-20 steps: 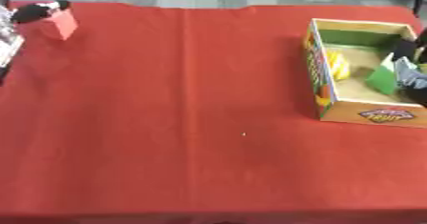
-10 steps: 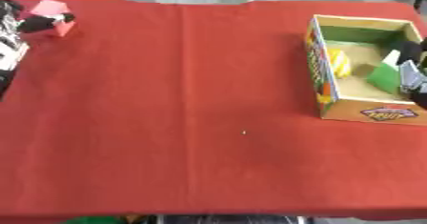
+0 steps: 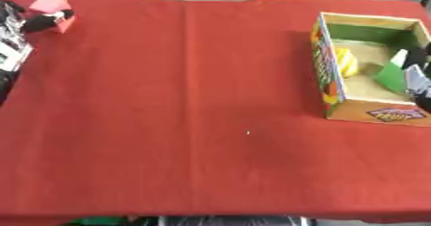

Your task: Pick up the objects with one hand, pass them to the other hand, and then place them into the box on the other side of the table.

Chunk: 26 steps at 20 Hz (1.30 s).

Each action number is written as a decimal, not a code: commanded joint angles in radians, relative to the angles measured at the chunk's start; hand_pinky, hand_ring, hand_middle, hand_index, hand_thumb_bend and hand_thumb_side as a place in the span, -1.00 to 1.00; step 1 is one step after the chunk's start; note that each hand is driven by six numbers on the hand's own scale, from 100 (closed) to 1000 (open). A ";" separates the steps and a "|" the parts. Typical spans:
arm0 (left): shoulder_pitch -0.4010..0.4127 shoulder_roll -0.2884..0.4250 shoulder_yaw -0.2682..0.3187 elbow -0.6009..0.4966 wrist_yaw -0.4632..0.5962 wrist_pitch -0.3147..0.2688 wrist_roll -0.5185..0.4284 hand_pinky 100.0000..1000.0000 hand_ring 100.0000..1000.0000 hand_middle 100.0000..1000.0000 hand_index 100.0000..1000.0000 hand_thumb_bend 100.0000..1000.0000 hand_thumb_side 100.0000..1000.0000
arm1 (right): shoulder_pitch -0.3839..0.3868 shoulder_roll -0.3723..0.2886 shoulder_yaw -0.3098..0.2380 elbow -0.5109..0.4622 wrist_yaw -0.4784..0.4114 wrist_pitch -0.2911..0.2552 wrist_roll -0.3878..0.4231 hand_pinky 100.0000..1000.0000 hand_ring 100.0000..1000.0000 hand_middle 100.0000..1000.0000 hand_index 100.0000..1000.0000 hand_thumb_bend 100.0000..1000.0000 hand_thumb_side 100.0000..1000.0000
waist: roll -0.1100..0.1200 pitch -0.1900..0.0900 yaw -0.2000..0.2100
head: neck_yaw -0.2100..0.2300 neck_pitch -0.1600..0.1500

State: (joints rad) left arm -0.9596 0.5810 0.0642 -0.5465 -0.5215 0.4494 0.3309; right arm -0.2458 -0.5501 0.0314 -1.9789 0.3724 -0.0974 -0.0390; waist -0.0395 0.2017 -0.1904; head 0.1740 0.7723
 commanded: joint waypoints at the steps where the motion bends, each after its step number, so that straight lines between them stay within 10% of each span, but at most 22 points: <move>1: -0.016 0.016 0.003 -0.010 0.013 -0.006 0.028 0.52 0.36 0.21 0.42 0.67 0.04 | -0.007 -0.013 -0.007 -0.020 -0.006 -0.003 0.000 0.27 -0.35 -0.23 0.83 -1.00 -0.63 | -0.013 -0.002 -0.002 | 0.001 -0.002; 26: -0.006 -0.008 -0.014 -0.019 0.066 -0.179 0.117 0.64 0.56 0.44 0.53 0.30 -0.24 | -0.004 -0.008 -0.002 -0.019 -0.010 -0.005 0.005 0.27 -0.37 -0.27 0.83 -1.00 -0.61 | -0.014 -0.001 -0.003 | -0.007 -0.002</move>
State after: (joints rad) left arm -0.9508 0.5556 0.0557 -0.5482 -0.4634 0.2837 0.4478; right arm -0.2450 -0.5421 0.0373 -1.9789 0.3649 -0.1002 -0.0359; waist -0.0395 0.2022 -0.1924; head 0.1687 0.7723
